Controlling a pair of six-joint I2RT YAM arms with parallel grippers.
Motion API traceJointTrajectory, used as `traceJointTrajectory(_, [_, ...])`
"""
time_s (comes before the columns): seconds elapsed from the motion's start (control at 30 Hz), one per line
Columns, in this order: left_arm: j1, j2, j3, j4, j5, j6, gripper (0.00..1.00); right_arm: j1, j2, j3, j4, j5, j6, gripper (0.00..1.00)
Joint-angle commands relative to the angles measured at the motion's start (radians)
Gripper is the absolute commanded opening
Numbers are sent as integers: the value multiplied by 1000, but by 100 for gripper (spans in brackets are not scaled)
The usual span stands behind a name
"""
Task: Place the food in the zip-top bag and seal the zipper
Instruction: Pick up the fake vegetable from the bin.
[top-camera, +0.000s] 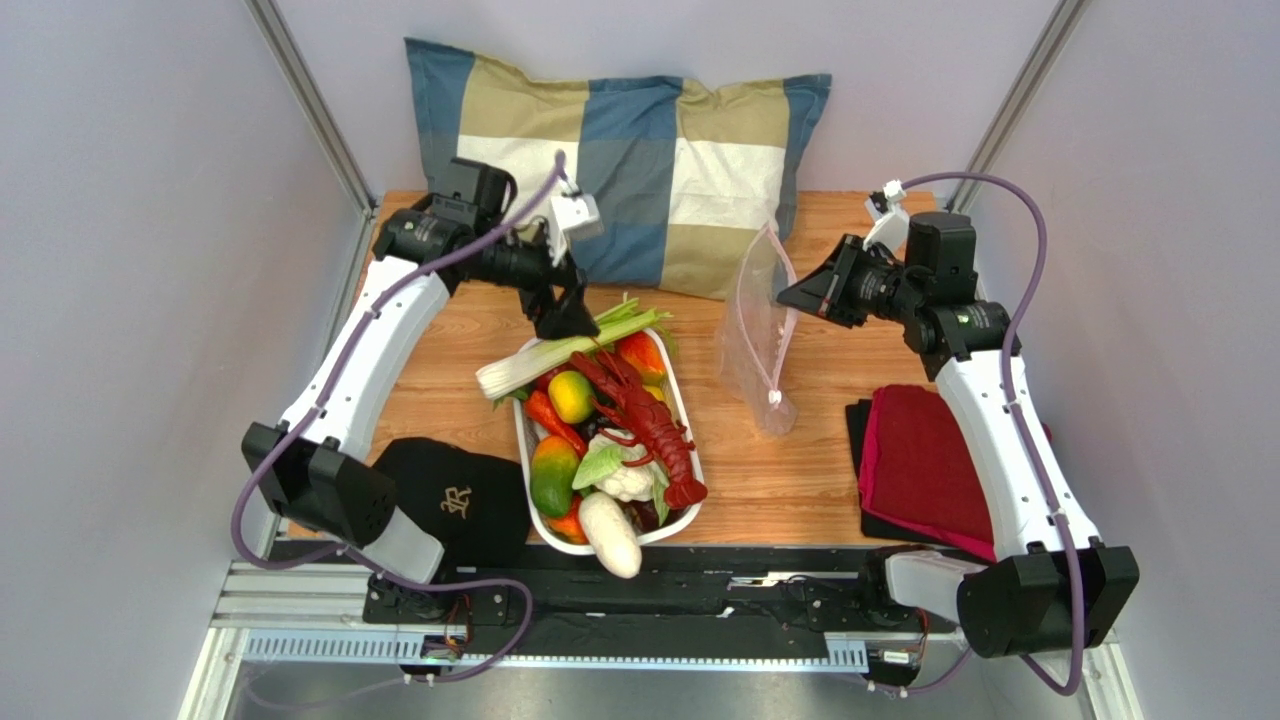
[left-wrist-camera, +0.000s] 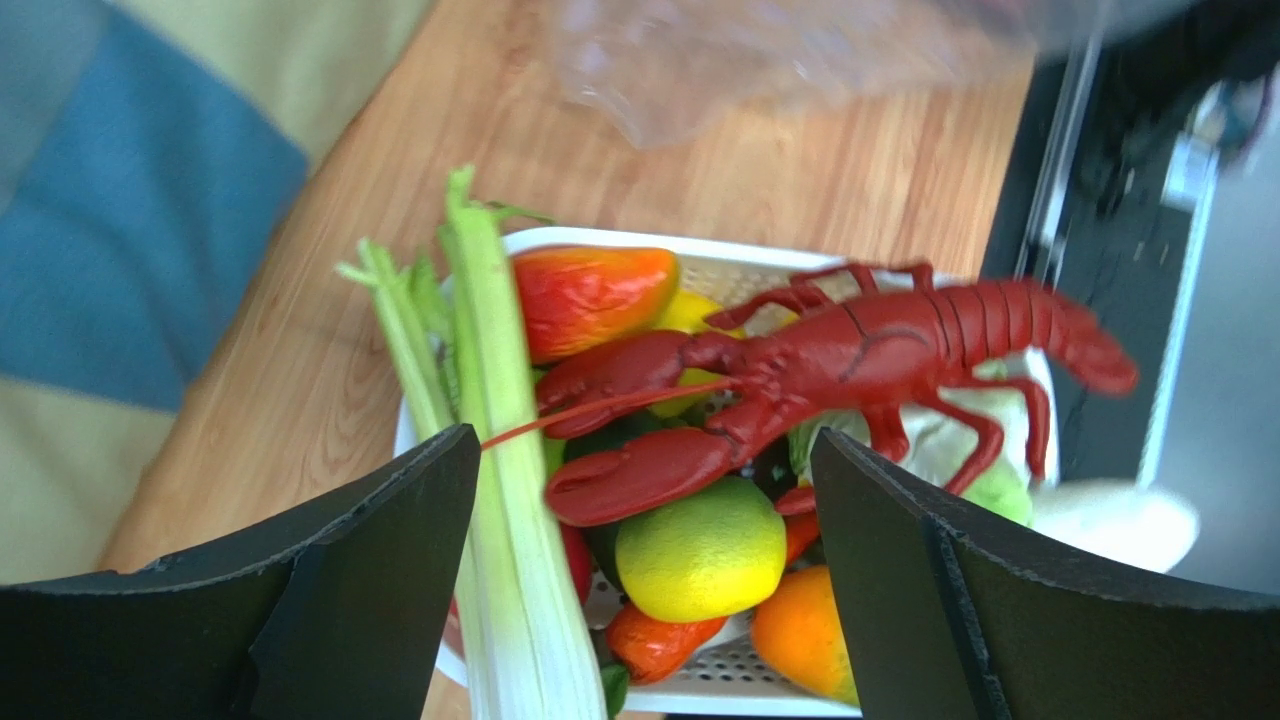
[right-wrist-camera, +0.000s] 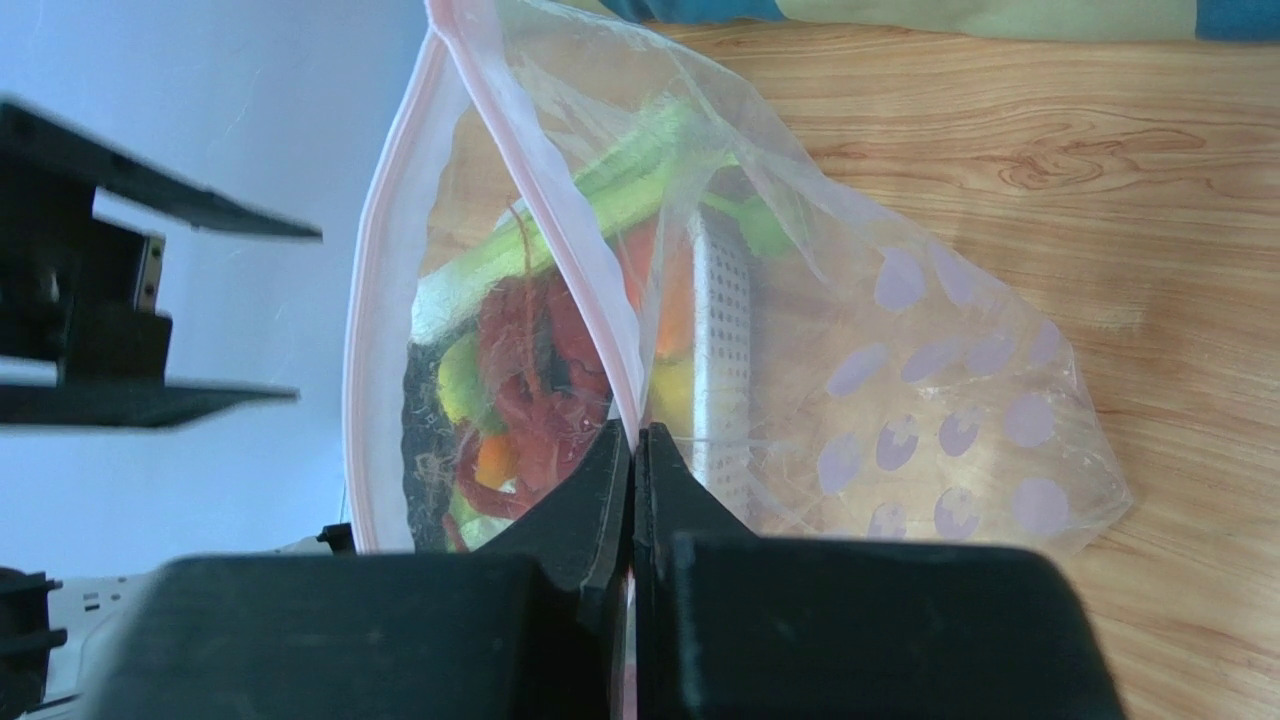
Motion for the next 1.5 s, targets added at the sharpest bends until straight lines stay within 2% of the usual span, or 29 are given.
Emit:
traceJointTrajectory(0.0, [-56,-87,-60,-14,20,274,88,5,4,-1,40,17,14,0])
traceJointTrajectory(0.2, [-56,-5,-27,49,-84,106,84,4,4,-14,43,14,7,0])
traceJointTrajectory(0.3, [-81,124,71,72,-179,18,83,7,18,-12,41,9,7,0])
traceJointTrajectory(0.5, [-176,340,303,18,-414,-25,84,5,18,6,24,40,-16,0])
traceJointTrajectory(0.6, [-188,461,393,-35,-442,-40,85,5,12,9,12,47,-32,0])
traceJointTrajectory(0.73, [-194,546,466,-86,-476,-43,86,5,12,16,4,64,-41,0])
traceJointTrajectory(1.1, [-194,664,484,-112,-485,-82,89,5,28,29,1,78,-47,0])
traceJointTrajectory(1.27, [-191,689,516,-149,-459,-117,82,4,27,34,-2,89,-55,0])
traceJointTrajectory(1.47, [-173,710,542,-198,-457,-143,63,5,28,37,-3,96,-56,0])
